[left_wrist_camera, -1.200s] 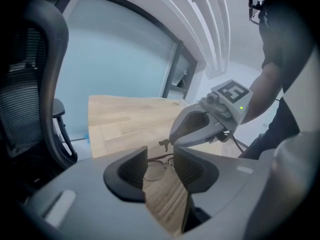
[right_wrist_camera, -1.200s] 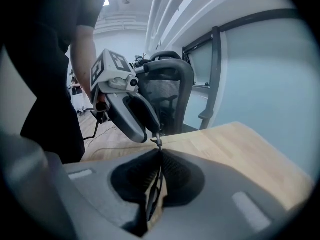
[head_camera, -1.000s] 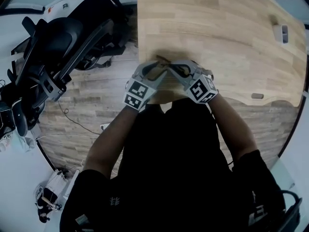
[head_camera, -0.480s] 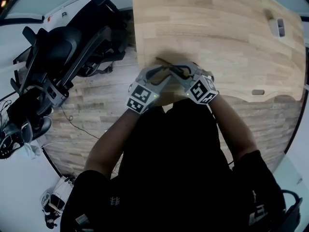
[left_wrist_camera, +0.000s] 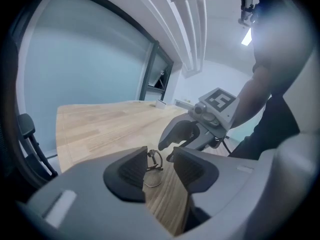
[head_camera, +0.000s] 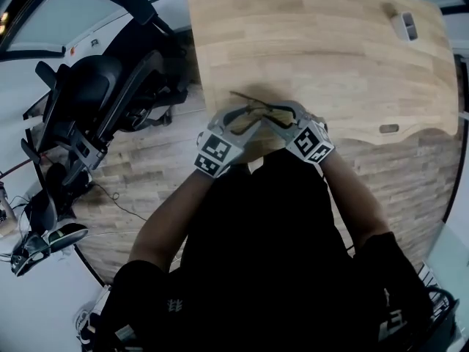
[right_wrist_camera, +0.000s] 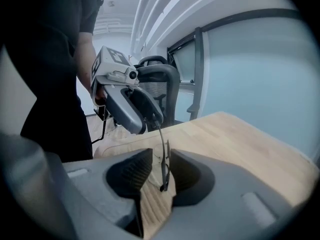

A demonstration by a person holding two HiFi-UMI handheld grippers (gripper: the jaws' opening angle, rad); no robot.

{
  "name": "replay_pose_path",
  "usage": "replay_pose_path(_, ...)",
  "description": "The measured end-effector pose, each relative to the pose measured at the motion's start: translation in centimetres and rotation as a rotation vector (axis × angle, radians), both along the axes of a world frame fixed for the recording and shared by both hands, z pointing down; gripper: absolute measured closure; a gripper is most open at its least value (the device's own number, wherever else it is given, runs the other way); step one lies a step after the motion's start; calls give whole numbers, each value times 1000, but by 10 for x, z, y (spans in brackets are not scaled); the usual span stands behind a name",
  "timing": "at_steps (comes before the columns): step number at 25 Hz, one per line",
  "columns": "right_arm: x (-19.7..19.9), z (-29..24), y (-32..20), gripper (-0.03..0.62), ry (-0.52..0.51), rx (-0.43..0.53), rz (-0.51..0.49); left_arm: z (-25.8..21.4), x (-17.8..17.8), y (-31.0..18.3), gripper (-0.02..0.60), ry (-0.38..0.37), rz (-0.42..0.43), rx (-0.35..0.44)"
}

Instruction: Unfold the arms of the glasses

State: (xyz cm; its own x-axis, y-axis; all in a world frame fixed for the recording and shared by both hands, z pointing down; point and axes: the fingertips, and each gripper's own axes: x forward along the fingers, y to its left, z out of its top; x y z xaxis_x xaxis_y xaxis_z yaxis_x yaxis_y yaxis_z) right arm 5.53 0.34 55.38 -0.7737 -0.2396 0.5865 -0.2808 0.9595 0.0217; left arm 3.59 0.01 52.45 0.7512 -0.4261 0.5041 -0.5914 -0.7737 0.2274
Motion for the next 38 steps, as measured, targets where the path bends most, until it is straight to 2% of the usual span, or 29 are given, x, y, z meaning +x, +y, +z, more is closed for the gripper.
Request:
replay_pose_path(7,18,3,11,484,1,-12,69,-9,12,9,410,-3,35,27)
replay_pose_path(16,32,5,20,484,16,-11,106,-17,32,25,410,2,74,44)
replay_pose_path(29,50,8,24,484,22,-10,154,-24,61,39,411,7,135,64)
replay_pose_path(38,49,6,21,484,17,-18,146,-29,84,47,411,45,223,59)
